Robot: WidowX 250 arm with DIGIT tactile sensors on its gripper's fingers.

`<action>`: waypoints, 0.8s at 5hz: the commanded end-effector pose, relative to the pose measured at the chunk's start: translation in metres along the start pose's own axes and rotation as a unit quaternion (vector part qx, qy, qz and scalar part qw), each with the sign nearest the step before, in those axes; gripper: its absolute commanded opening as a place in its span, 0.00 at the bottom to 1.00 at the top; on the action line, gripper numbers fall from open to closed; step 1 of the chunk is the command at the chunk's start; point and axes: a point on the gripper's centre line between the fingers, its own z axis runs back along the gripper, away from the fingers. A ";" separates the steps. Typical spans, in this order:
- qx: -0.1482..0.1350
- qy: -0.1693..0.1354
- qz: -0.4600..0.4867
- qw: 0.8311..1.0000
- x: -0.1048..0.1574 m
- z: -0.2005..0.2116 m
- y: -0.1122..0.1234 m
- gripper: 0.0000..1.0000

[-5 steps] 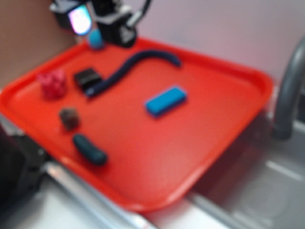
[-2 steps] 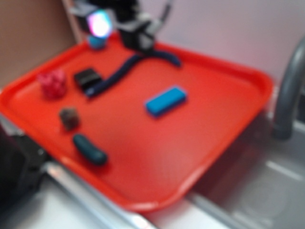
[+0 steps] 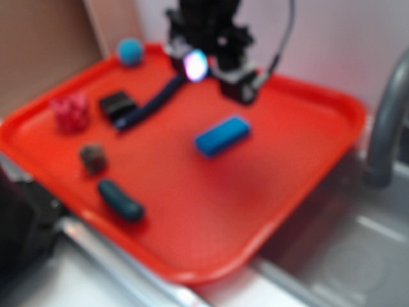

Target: Grab the blue block.

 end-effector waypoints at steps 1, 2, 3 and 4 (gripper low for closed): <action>0.010 0.035 -0.053 0.998 0.021 -0.048 -0.008 1.00; 0.026 0.056 -0.055 0.997 0.017 -0.059 -0.015 0.94; 0.017 0.050 -0.043 0.998 0.014 -0.054 -0.018 0.00; 0.002 0.016 -0.034 0.999 0.003 -0.026 -0.013 0.00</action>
